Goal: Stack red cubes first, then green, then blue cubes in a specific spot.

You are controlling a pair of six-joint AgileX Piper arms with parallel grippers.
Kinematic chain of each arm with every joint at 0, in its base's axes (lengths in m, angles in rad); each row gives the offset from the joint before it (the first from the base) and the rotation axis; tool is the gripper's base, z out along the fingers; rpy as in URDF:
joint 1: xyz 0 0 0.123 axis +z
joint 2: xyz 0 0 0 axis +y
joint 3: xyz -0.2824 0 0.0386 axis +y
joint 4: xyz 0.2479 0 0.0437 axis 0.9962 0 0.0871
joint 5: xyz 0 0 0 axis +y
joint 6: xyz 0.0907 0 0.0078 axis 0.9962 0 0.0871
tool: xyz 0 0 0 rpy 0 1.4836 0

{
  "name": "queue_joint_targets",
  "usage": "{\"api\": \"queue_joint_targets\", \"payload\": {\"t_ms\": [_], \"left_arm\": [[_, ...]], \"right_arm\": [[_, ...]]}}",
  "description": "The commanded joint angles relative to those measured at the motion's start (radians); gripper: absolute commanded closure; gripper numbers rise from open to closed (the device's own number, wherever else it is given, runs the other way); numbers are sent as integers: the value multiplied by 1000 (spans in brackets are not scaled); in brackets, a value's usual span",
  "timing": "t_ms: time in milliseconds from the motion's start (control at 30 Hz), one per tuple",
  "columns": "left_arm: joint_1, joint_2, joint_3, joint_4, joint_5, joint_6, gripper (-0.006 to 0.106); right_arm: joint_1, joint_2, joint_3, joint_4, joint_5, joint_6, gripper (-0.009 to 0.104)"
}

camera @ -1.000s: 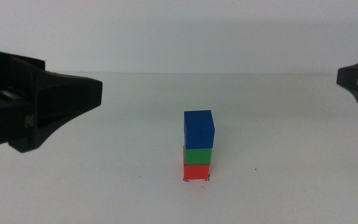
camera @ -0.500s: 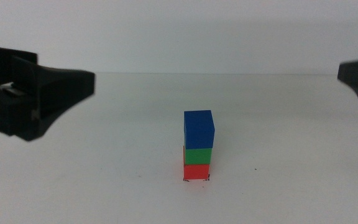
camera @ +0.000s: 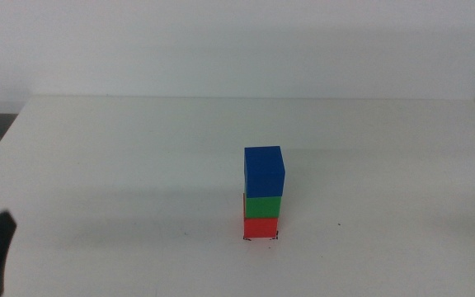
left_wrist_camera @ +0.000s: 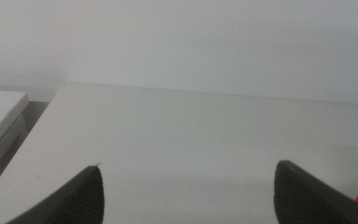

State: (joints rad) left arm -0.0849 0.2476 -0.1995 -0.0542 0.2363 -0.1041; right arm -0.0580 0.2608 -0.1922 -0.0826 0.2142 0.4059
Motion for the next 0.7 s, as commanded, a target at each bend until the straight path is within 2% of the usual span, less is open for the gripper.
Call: {"api": "queue_joint_targets", "payload": {"t_ms": [0, 133, 267, 667], "left_arm": [[4, -96, 72, 14, -31, -1, 7], [4, -248, 157, 22, -31, -1, 7], [4, -248, 200, 69, -41, -1, 7], [4, -248, 200, 65, -47, -1, 7]], "right_arm": [[-15, -100, 68, -21, -11, -11, 2], [-15, -235, 163, -21, -33, -11, 2], [-11, -261, 192, -21, -31, -11, 2], [-11, -261, 192, -32, -31, -11, 2]]}}
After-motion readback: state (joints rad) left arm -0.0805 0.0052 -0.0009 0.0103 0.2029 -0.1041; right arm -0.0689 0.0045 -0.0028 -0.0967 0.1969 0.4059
